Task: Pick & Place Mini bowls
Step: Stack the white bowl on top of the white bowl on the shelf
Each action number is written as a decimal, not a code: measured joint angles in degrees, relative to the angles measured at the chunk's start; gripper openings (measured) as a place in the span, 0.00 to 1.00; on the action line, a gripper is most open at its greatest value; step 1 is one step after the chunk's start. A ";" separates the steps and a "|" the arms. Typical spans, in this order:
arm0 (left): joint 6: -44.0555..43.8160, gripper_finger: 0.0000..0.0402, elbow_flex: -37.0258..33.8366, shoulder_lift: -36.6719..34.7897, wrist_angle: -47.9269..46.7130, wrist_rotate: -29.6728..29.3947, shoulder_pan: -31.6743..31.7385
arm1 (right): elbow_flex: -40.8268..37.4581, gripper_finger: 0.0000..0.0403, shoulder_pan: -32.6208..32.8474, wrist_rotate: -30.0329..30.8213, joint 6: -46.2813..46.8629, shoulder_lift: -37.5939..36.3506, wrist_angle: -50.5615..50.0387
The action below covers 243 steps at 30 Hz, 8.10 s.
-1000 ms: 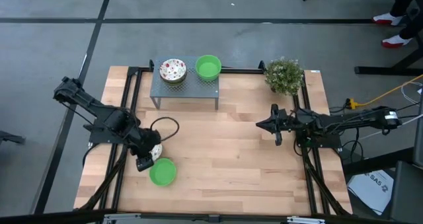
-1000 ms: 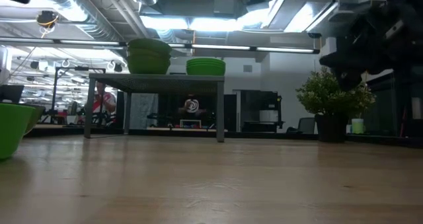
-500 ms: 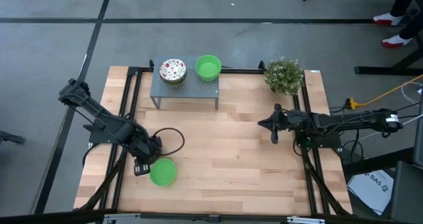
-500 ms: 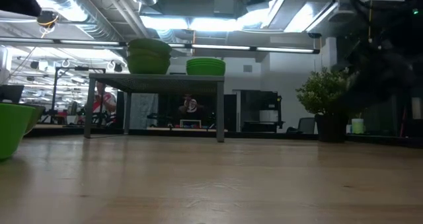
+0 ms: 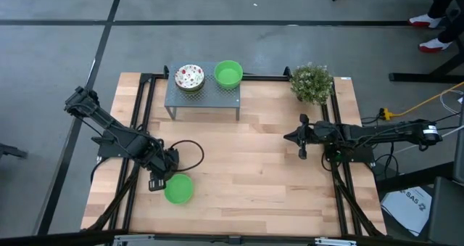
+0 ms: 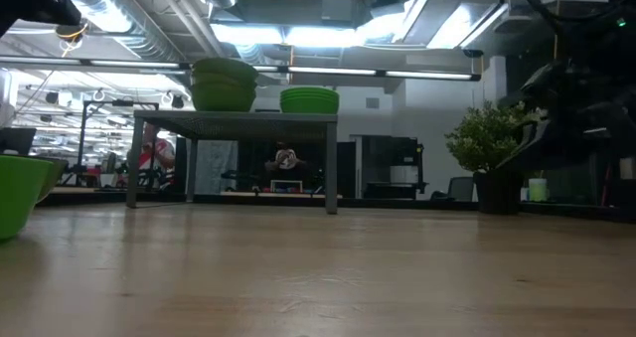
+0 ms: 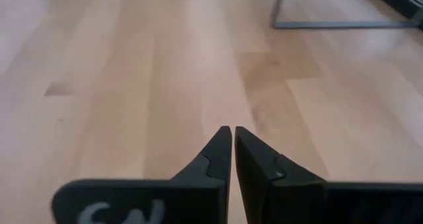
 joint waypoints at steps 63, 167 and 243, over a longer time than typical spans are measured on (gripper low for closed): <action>14.82 0.31 -0.07 0.00 0.24 -0.98 -0.04 | 0.02 0.06 -3.53 -4.60 -12.27 -18.75 -0.84; -7.76 0.01 -9.51 -6.79 13.75 -13.22 3.69 | 0.02 0.06 -3.52 -4.64 -12.22 -18.75 -0.88; 47.58 0.01 21.48 -6.55 29.81 -31.30 45.63 | 0.02 0.06 -3.52 -4.66 -12.22 -18.75 -0.88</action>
